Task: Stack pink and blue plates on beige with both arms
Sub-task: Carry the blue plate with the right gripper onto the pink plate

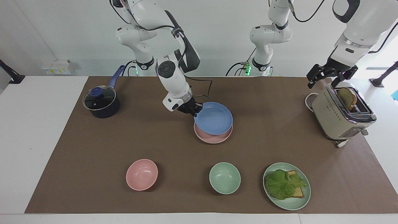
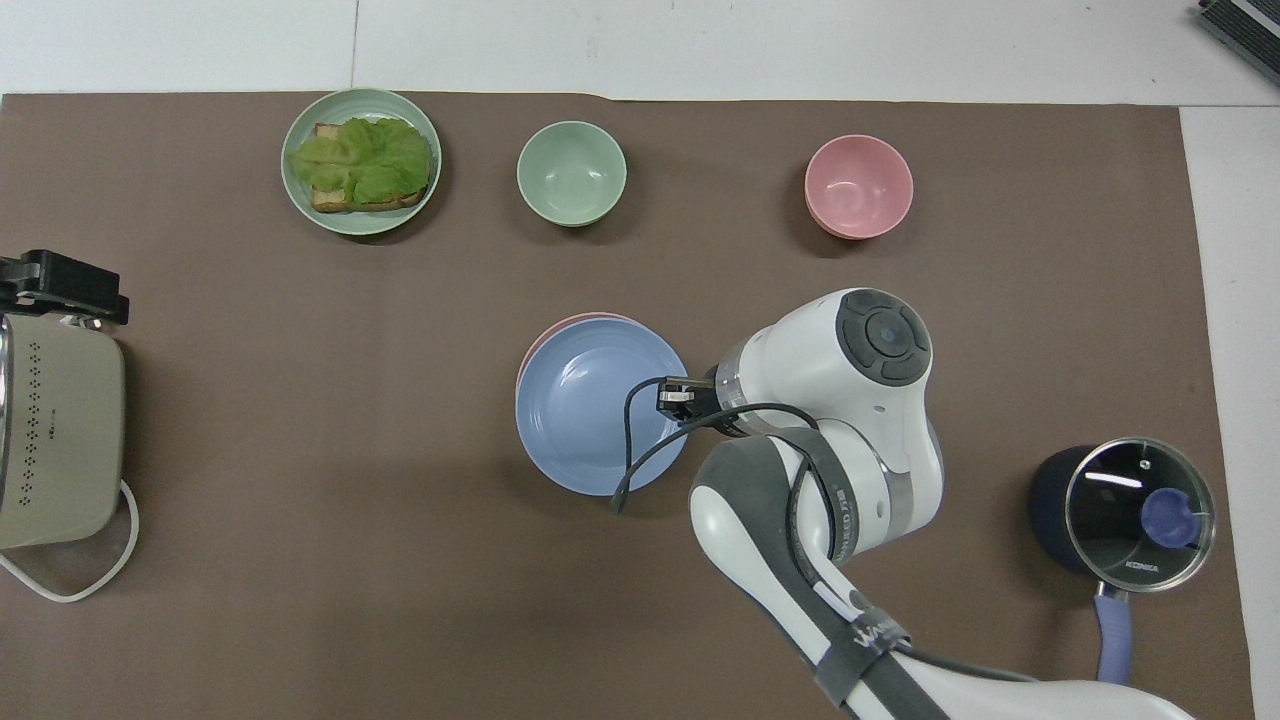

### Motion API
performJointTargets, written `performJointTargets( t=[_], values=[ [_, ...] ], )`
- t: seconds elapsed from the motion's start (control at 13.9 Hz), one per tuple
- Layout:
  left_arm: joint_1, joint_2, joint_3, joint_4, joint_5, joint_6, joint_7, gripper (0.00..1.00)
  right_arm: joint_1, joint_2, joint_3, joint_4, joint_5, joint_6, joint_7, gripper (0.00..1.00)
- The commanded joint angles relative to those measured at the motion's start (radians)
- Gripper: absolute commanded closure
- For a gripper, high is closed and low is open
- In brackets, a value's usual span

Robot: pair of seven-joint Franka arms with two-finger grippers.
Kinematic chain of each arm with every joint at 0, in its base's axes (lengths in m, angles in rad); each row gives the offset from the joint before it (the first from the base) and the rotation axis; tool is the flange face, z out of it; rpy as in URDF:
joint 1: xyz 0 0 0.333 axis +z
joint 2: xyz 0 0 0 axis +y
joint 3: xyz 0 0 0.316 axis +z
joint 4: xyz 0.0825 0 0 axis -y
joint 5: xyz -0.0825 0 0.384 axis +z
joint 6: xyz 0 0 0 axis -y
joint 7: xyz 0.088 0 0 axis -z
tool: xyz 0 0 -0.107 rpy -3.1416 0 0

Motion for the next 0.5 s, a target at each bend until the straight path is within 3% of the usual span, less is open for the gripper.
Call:
performJointTargets(
  t=[0.0, 0.43],
  values=[
    [0.009, -0.014, -0.005, -0.005, 0.003, -0.015, 0.008, 0.00, 0.002, 0.011, -0.001, -0.004, 0.023, 0.021, -0.013, 1.00],
    [0.009, -0.013, -0.005, -0.005, 0.003, -0.015, 0.008, 0.00, 0.003, 0.034, -0.001, -0.005, 0.024, 0.053, -0.016, 1.00]
  ],
)
